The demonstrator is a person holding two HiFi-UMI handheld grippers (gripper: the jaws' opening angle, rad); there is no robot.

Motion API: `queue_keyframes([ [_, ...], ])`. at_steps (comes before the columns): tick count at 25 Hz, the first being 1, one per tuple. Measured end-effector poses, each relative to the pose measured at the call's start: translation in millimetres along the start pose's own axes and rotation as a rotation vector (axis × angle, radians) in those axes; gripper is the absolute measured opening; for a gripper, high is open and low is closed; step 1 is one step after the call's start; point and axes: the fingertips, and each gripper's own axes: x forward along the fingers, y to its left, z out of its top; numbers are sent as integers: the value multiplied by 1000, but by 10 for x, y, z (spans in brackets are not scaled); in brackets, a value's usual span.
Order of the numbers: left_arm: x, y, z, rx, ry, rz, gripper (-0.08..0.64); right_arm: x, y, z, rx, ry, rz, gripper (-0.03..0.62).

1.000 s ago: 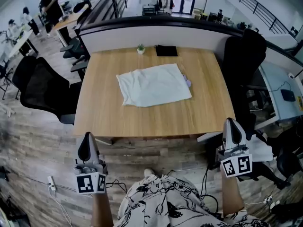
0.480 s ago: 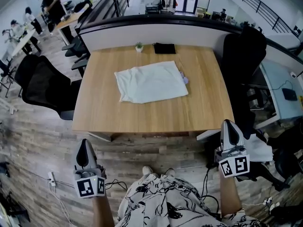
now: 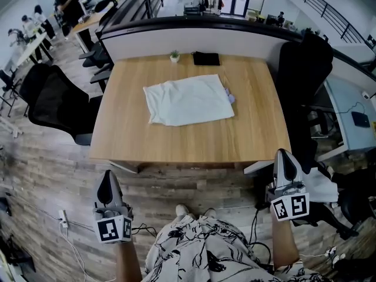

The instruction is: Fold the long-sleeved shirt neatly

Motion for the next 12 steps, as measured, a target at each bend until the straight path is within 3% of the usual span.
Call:
queue_keyframes([
  [12, 13, -73, 61, 21, -7, -15, 3, 37, 38, 17, 4, 4, 16, 6],
])
